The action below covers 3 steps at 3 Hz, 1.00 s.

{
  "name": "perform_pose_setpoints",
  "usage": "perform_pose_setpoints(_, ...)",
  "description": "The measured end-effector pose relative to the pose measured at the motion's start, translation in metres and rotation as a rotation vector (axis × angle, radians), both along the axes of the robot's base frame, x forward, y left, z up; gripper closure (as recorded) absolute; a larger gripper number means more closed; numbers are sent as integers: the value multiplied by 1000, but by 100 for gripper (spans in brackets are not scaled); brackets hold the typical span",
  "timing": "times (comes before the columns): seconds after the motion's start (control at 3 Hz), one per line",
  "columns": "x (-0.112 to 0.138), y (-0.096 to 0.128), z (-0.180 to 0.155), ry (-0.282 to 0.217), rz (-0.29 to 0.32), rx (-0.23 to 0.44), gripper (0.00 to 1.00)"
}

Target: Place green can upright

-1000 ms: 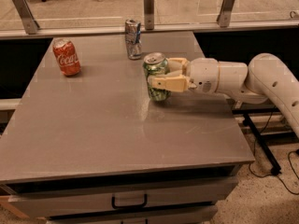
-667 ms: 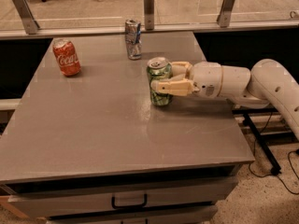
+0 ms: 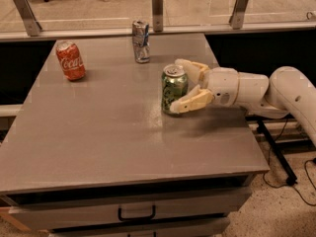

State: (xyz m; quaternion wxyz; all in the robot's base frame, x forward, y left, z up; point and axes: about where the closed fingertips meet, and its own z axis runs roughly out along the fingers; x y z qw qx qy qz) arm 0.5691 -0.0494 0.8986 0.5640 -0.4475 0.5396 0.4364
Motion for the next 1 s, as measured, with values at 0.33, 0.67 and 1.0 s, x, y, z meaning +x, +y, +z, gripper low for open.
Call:
perform_pose_setpoints(0.33,-2,-8,6,-22,-28,-22,0)
perform_pose_setpoints(0.67,-11,-43,27,-53,-107,-81,0)
perform_pose_setpoints(1.0,-13,-47,31,-59,-116,-87,0)
